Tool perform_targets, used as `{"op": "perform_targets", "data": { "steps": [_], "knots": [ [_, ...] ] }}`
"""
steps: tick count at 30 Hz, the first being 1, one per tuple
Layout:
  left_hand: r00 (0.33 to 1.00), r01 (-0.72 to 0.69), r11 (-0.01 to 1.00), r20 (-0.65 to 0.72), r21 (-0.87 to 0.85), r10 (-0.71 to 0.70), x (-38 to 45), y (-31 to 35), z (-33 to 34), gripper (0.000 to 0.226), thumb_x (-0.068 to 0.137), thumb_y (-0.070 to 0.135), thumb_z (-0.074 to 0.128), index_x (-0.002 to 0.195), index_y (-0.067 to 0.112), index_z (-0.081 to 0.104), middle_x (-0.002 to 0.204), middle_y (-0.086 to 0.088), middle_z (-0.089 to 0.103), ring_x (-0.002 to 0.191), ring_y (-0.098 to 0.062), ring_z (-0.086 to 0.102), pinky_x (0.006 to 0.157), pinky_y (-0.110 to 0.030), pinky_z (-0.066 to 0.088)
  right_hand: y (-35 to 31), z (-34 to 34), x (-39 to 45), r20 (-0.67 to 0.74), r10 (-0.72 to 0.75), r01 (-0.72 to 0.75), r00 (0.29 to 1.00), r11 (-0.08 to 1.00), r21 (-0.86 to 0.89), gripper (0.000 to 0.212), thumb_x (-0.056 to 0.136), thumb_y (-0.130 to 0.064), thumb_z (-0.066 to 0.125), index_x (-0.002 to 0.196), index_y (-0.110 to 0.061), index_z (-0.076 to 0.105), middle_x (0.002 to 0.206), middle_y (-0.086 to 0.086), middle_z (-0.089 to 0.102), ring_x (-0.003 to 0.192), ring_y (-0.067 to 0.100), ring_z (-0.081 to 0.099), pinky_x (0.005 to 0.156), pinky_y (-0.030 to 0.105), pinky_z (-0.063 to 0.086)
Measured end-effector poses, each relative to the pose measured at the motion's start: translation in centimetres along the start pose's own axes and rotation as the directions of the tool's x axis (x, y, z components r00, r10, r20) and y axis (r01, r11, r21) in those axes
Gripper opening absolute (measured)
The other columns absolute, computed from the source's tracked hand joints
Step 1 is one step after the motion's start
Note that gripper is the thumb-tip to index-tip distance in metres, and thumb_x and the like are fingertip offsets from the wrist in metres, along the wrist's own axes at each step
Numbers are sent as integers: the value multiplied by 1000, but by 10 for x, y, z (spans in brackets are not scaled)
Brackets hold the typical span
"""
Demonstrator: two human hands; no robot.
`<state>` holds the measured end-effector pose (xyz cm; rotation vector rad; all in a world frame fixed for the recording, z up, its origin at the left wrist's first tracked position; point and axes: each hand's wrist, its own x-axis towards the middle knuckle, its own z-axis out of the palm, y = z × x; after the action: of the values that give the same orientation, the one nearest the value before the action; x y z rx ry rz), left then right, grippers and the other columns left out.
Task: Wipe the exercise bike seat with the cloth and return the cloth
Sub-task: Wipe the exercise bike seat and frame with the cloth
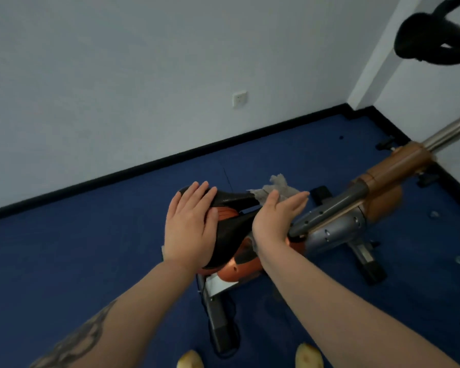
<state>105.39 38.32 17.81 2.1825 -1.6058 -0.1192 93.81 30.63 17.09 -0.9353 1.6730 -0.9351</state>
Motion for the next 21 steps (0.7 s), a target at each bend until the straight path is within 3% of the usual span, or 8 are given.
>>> {"op": "perform_targets", "data": {
  "steps": [2,4,6,10,13,14,17,21],
  "knots": [
    [1000,-5,1000,-3,-9,5,-1,-1,1,48,95,36,29,137,23,46,148,5,39,142,-8,23,119,-32,7,8,11,-20,-4,73,-72,997,997,18,67,103,-33,31,151,-11,-10,161,9,2,145,22,22,108,22,17],
    [1000,-6,1000,-2,-30,5,-1,-1,3,48,95,34,28,138,22,45,149,5,39,142,-9,22,119,-33,7,20,18,-53,52,112,-115,992,992,45,56,102,-35,33,149,-13,14,151,11,34,131,24,43,107,28,29],
    [1000,-3,997,4,-74,3,-1,-2,4,49,95,34,25,138,21,45,150,5,37,143,-8,20,119,-33,6,30,22,-86,122,114,-129,986,985,117,41,100,-40,32,135,-18,36,138,6,51,117,17,51,105,35,37],
    [1000,-12,989,1,-146,12,1,-3,6,51,95,34,22,137,19,47,149,5,39,143,-9,21,119,-34,5,38,16,-81,184,148,-193,972,948,253,54,98,-51,34,147,-29,22,133,-14,35,120,3,34,105,25,25],
    [1000,-19,990,-1,-143,19,0,-4,6,52,95,34,22,137,18,47,149,5,39,143,-9,21,119,-36,5,102,11,-21,61,221,-229,973,932,282,84,62,-92,46,133,-49,34,144,-16,44,119,3,53,101,35,45],
    [1000,-20,990,-1,-142,20,0,-5,6,52,95,33,21,137,18,47,149,4,39,143,-9,21,119,-36,5,91,6,-22,75,227,-239,971,923,301,82,65,-91,42,135,-49,34,144,-15,44,119,7,55,98,38,47],
    [1000,-24,989,-5,-148,24,0,-5,5,51,95,33,22,137,18,47,149,4,39,143,-9,21,119,-36,5,21,19,-88,210,213,-275,954,902,333,57,96,-59,25,144,-29,26,145,-5,40,125,13,43,102,32,36],
    [999,-37,992,6,-122,38,1,-5,5,52,94,34,22,137,18,47,149,4,39,143,-10,21,119,-36,4,26,29,-105,160,67,-115,985,941,319,63,89,-63,27,145,-34,23,154,-1,31,137,16,34,116,41,26]
  ]
}}
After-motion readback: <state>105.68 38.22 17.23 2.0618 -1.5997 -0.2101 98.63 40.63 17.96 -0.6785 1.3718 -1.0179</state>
